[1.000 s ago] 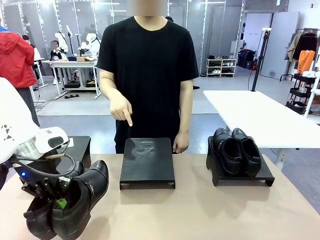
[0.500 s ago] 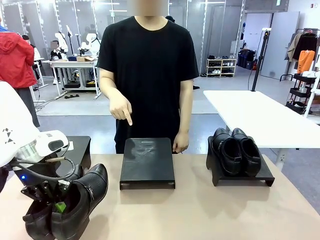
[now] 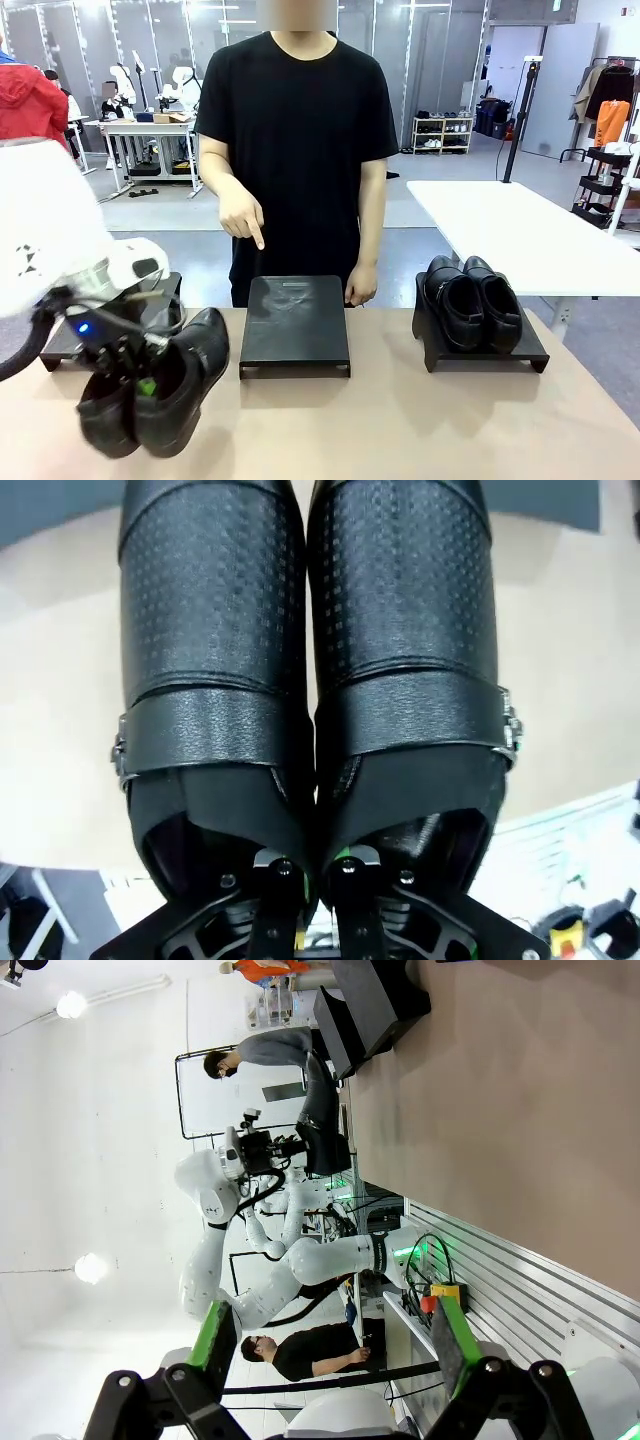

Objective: Place the shoes on the stand as instructed by the person.
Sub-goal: Pick up another pair of Shoes and place it on the Shoes Stand indicated by the person.

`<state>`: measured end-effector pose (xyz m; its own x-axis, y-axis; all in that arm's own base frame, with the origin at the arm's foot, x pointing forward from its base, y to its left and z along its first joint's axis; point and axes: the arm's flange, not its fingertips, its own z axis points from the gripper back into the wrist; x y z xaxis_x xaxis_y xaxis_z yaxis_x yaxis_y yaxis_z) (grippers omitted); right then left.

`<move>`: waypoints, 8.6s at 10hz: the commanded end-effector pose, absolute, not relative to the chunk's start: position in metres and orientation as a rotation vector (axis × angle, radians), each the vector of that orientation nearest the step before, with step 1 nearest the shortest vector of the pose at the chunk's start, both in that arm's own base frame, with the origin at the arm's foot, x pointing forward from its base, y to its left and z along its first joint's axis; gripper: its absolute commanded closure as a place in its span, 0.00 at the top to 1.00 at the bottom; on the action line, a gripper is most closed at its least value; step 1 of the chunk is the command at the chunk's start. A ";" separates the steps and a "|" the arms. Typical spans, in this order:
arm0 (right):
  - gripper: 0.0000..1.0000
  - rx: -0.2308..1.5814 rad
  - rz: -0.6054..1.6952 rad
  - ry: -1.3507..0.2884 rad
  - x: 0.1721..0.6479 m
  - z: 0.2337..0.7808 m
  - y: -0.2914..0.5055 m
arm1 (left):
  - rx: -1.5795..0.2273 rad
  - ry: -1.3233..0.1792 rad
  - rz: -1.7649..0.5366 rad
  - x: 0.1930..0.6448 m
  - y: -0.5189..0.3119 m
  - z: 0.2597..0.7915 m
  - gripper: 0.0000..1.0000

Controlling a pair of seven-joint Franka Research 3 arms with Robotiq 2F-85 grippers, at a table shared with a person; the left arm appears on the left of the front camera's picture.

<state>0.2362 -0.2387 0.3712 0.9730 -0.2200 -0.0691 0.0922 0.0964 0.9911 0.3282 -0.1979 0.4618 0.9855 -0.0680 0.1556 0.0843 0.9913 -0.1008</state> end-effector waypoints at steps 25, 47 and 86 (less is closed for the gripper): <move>1.00 1.464 -0.222 -0.106 0.233 0.372 -0.239 | 0.069 -0.426 0.014 0.538 -0.412 0.453 0.07; 1.00 1.464 -0.222 -0.106 0.233 0.372 -0.239 | 0.086 -0.306 0.028 0.534 -0.408 0.452 1.00; 1.00 1.464 -0.222 -0.106 0.233 0.372 -0.239 | -1.269 -0.435 0.232 0.250 0.109 0.391 1.00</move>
